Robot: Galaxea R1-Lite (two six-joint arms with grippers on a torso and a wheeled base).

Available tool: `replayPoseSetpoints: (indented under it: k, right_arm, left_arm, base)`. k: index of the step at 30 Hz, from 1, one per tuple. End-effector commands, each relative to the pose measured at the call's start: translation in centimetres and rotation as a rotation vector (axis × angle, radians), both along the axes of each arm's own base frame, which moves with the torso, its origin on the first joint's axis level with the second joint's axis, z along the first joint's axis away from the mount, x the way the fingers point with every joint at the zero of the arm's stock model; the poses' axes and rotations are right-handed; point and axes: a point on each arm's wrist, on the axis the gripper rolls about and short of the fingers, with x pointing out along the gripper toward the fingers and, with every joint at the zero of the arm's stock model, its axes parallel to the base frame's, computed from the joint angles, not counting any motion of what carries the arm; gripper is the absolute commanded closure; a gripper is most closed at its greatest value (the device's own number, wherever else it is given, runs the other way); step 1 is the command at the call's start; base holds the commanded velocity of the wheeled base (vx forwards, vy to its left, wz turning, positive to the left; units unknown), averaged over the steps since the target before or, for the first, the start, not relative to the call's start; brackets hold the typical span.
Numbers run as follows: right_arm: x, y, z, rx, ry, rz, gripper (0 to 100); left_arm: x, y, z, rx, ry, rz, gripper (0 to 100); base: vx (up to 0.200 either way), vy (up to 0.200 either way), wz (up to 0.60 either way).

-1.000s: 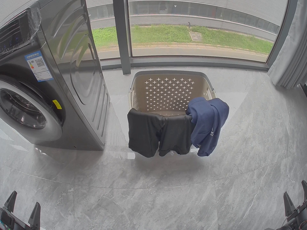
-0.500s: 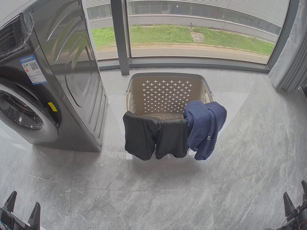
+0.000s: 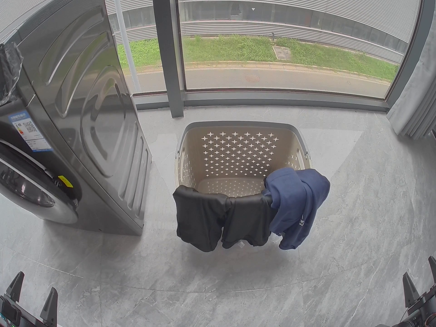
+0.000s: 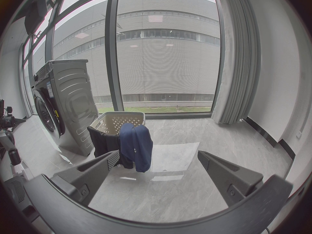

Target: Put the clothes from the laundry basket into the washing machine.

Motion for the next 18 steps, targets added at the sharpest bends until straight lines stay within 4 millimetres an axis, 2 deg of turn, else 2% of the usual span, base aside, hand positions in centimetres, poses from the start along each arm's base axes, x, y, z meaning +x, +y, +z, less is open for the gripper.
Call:
replayPoseSetpoints:
  k: [1, 8, 18]
  right_arm:
    - [0.02, 0.00, -0.52, 0.000, 0.003, 0.000, 0]
    - [0.02, 0.00, -0.52, 0.000, 0.003, 0.001, 0]
    - [0.02, 0.00, -0.52, -0.001, 0.003, 0.001, 0]
  left_arm:
    - [0.03, 0.00, -0.43, -0.001, 0.004, 0.001, 0]
    - [0.03, 0.00, -0.43, -0.001, 0.004, 0.002, 0]
    - [0.03, 0.00, -0.43, -0.001, 0.004, 0.001, 0]
  base:
    - [0.000, 0.000, 0.00]
    - [0.000, 0.000, 0.00]
    - [0.000, -0.200, 0.00]
